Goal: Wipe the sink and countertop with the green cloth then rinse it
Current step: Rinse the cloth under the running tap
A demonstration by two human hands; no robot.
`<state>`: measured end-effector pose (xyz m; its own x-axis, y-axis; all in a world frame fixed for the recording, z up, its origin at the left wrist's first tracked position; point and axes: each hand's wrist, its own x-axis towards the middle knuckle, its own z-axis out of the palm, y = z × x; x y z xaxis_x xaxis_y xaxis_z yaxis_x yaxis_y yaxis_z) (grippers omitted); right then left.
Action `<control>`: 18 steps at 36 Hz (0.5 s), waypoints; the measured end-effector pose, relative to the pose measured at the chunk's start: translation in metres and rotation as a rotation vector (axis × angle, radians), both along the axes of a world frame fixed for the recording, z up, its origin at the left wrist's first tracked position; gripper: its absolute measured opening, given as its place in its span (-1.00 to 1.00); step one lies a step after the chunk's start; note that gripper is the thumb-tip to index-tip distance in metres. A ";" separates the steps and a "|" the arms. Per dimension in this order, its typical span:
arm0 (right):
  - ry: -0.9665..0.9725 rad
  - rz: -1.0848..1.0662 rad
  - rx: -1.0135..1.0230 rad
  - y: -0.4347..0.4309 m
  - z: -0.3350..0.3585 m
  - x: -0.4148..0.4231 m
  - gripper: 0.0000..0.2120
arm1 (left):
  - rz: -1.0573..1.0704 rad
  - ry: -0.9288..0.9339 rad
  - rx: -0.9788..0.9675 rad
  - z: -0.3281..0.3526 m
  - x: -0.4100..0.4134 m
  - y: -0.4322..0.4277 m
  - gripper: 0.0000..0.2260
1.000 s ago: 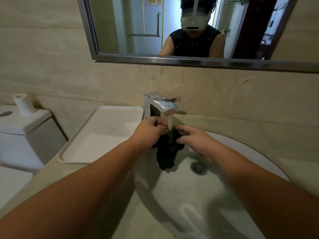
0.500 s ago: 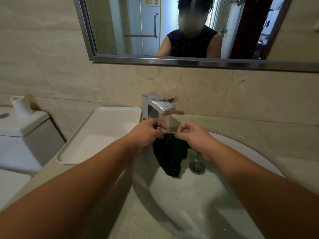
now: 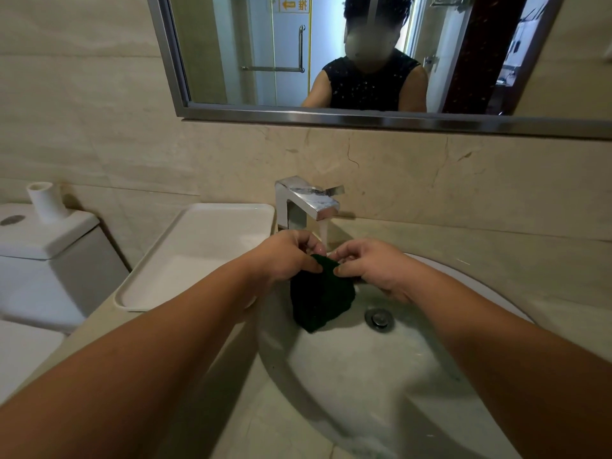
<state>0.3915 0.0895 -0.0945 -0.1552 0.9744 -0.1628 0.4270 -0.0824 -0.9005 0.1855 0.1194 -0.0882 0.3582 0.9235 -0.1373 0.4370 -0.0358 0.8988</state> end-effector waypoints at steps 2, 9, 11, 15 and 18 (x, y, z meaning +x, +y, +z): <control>0.009 -0.006 0.021 0.000 -0.001 -0.001 -0.91 | -0.010 -0.041 -0.031 0.000 -0.001 -0.001 -0.79; 0.101 -0.088 0.093 -0.002 -0.003 0.000 -0.84 | -0.123 -0.065 -0.169 0.009 -0.010 -0.005 -0.80; 0.145 -0.145 0.118 -0.003 -0.003 -0.001 -0.90 | -0.129 -0.086 -0.186 0.008 -0.010 -0.006 -0.84; 0.203 -0.204 0.124 -0.005 0.001 -0.002 -0.95 | -0.074 -0.042 -0.104 0.003 -0.007 -0.006 -0.87; 0.184 -0.174 0.149 -0.004 0.003 -0.004 -0.93 | -0.060 -0.004 -0.050 0.000 -0.003 -0.008 -0.88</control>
<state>0.3877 0.0854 -0.0919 0.0023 1.0000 -0.0006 0.2462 -0.0012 -0.9692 0.1820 0.1118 -0.0881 0.4131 0.8925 -0.1813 0.4315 -0.0165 0.9020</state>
